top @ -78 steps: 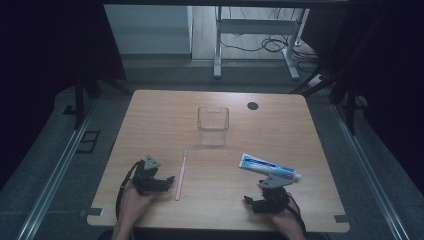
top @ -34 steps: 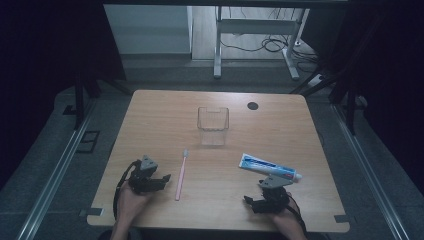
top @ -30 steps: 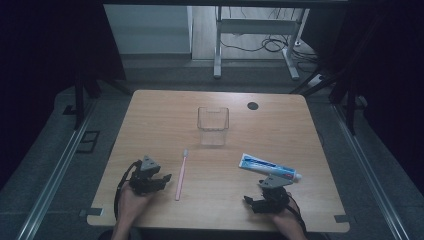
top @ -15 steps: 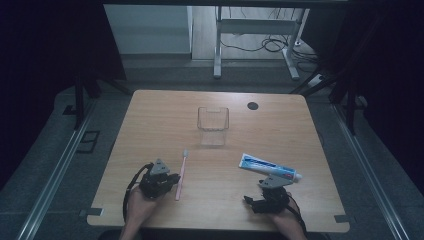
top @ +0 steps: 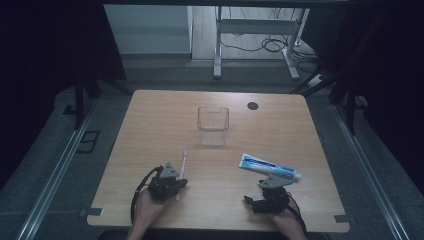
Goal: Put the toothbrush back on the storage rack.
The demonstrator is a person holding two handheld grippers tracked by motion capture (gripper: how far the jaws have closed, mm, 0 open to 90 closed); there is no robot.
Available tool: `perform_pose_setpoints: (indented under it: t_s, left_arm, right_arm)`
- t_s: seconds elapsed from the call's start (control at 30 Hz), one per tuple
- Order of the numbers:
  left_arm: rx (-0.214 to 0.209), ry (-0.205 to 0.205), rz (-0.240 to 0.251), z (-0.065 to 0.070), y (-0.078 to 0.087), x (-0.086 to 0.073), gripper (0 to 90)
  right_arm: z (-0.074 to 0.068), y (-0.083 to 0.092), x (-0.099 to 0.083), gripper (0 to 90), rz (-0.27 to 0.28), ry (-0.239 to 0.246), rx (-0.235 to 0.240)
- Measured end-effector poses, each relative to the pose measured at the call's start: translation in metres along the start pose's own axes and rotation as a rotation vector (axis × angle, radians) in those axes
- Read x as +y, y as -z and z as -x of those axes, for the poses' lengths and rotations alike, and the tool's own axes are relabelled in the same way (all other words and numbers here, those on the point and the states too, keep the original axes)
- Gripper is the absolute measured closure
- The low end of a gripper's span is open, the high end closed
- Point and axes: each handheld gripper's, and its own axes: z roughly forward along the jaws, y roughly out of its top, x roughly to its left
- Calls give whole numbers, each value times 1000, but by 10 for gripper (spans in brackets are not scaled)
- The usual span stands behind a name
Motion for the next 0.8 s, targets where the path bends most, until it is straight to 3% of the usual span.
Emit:
perform_pose_setpoints:
  t_s: [0.47, 0.8]
  left_arm:
    - [-1, 20, -26, -7, -2, -6, 895]
    - [32, 41, -38, -18, 4, -11, 895]
  right_arm:
    - [0, 0, 0, 168, 0, -1, 0]
    - [0, 0, 0, 169, 0, 2, 2]
